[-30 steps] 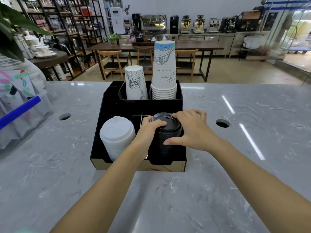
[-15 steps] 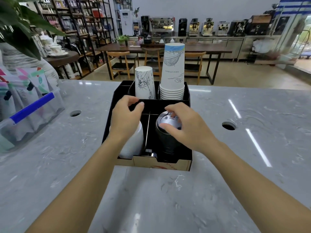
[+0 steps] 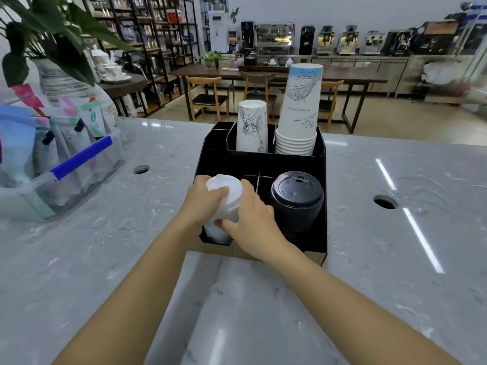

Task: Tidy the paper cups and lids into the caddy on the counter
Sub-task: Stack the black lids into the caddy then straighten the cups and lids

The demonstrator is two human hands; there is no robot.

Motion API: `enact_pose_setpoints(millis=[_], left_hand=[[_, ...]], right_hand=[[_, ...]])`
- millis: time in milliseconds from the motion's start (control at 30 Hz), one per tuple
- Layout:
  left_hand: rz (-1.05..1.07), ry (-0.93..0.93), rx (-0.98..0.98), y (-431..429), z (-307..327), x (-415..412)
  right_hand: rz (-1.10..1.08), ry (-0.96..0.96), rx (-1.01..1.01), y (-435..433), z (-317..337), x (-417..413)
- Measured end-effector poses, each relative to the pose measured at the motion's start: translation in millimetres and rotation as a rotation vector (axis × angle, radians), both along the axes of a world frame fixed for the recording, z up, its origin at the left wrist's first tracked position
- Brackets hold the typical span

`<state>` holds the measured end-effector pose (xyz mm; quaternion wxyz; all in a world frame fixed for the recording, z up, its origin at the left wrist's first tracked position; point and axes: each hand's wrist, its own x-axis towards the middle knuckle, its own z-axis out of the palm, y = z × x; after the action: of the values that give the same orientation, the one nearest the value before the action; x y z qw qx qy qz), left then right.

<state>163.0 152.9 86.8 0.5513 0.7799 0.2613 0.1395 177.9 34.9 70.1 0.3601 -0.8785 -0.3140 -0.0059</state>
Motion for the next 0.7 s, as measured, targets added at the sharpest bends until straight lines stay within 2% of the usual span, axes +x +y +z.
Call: enact_pose_setpoints(millis=[100,300,467,700], left_hand=[[0.01,-0.009,-0.094,1.8,-3.4,-1.0],[-0.018,-0.037,-0.136,8.1,-1.2,1.7],[-0.021,-0.062,0.033,4.3,-8.1,1.3],[0.042,0.017,0.241,-0.6,-10.3,-2.2]], right_hand=[[-0.009,0.001,-0.019,1.6,-2.7,1.0],[-0.035,-0.107,-0.129,-5.2,1.3,1.0],[0.002,-0.065,-0.146,-5.3,10.0,4.1],[0.09,0.074,-0.091,-12.3,17.2,3.5]])
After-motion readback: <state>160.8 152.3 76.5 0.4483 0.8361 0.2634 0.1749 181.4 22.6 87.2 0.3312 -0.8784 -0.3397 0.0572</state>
